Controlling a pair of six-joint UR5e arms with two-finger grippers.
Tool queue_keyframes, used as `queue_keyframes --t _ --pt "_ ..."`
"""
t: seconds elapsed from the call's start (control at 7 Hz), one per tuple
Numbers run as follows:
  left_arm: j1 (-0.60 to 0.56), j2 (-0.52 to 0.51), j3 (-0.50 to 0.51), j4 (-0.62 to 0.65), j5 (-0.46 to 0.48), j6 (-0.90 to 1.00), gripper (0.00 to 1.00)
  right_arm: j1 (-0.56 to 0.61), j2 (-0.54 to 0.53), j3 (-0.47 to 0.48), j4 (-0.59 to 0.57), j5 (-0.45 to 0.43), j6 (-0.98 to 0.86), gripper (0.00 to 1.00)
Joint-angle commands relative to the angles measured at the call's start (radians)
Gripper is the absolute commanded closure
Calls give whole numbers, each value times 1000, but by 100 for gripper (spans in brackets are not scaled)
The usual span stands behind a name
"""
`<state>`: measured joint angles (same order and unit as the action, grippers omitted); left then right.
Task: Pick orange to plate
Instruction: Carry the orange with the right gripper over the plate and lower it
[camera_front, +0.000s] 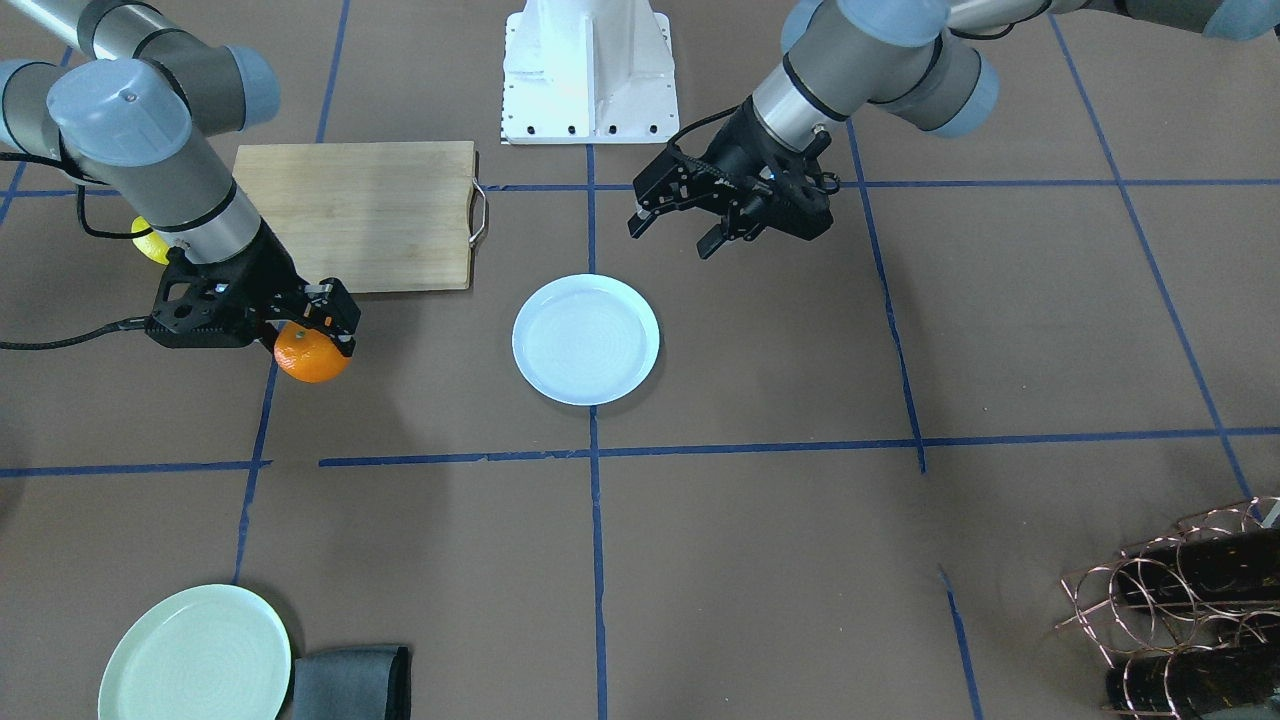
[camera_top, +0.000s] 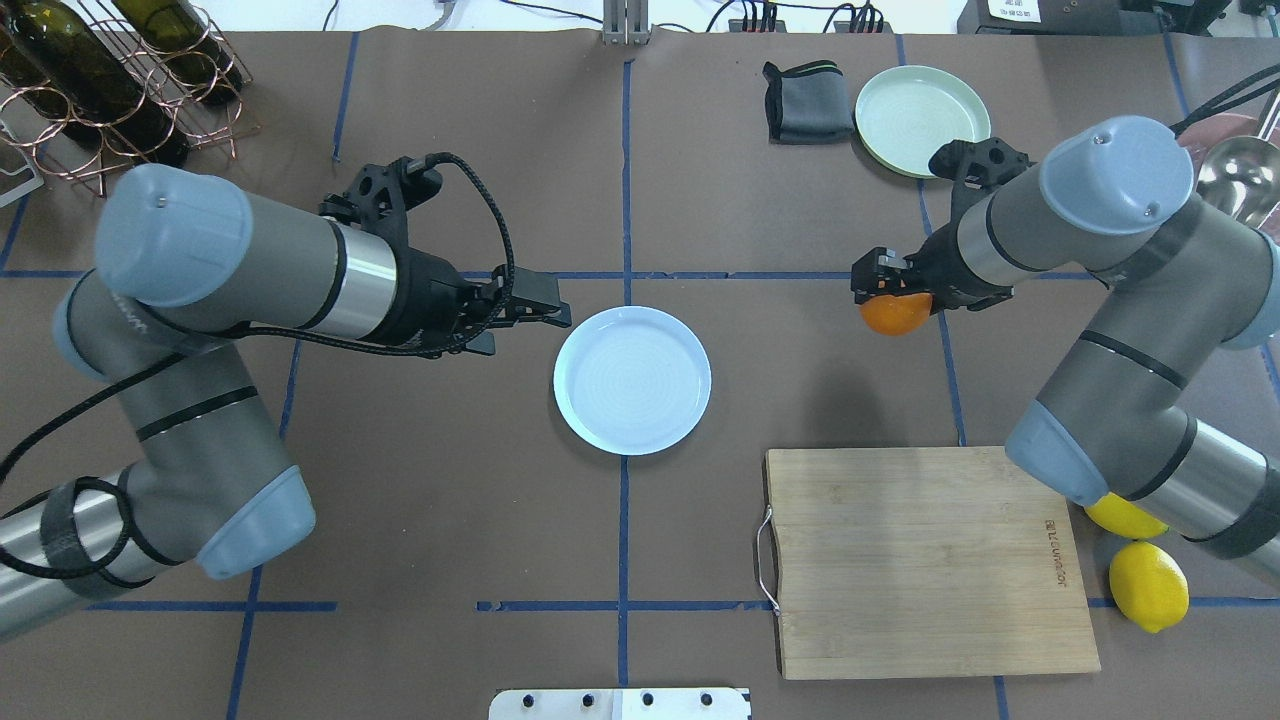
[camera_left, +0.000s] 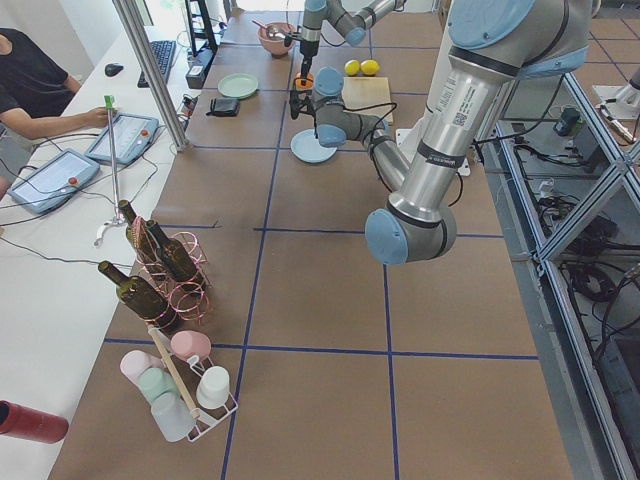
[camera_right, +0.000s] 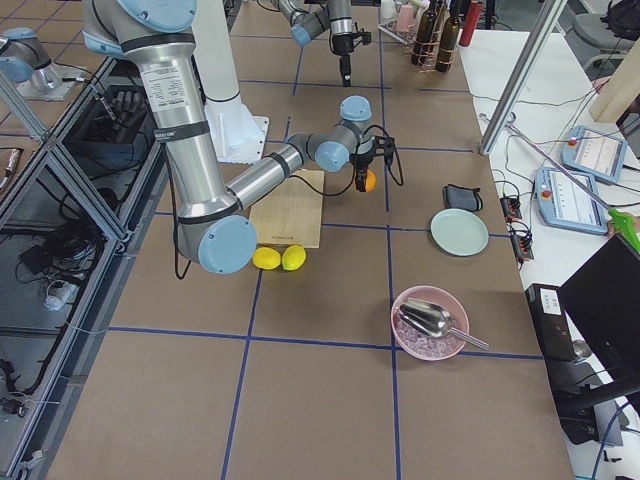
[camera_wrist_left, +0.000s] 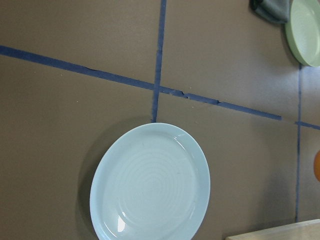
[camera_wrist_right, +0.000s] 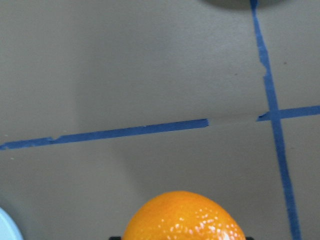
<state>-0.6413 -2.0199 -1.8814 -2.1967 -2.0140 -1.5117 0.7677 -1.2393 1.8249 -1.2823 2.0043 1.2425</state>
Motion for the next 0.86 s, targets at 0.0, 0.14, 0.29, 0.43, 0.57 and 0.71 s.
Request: queue_keyframes --t 0.0,0.14,0.29,0.43,0.57,0.71 --pt "-31 61 -80 0 -2 -2 1 -97 128 -12 1 -30 193 100" --pt "-31 63 -76 0 1 -2 1 -155 164 -32 3 -106 210 100" --pt "-31 63 -74 0 3 -2 1 -207 211 -85 5 -155 238 100" --pt "-31 61 -70 -2 4 -2 1 -261 251 -140 6 -189 253 100" --pt "-31 61 -68 -2 6 -2 1 -293 312 -204 6 -218 262 100" --pt "-31 61 -68 -2 6 -2 1 -295 343 -237 5 -241 282 100"
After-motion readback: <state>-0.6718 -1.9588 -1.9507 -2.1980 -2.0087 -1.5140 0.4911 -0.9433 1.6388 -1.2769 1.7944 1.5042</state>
